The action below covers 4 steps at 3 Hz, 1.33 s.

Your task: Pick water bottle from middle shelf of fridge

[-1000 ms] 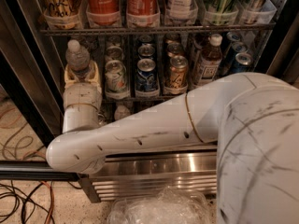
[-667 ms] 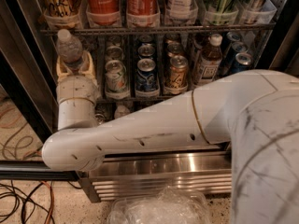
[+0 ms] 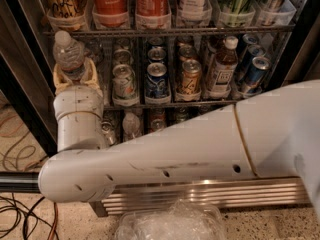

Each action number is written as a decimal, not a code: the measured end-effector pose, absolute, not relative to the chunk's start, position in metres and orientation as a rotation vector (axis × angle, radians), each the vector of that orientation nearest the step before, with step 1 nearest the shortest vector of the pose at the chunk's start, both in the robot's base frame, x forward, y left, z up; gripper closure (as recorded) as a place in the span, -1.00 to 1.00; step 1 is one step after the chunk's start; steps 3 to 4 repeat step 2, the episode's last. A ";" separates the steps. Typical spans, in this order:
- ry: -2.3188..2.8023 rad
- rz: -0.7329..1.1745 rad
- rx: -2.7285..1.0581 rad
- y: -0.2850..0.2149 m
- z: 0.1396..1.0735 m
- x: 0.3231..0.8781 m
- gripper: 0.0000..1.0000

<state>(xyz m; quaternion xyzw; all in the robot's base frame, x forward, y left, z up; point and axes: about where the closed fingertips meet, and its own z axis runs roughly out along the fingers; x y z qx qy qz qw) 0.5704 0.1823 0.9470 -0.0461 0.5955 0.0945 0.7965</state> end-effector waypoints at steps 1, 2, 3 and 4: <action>1.342 0.266 -0.118 0.170 0.943 0.544 1.00; 1.336 0.315 -0.127 0.153 0.953 0.522 1.00; 1.336 0.315 -0.127 0.153 0.953 0.522 1.00; 1.336 0.315 -0.127 0.153 0.953 0.522 1.00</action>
Offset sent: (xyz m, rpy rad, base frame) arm -0.0749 -0.0486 0.0149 0.0618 0.0655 0.1529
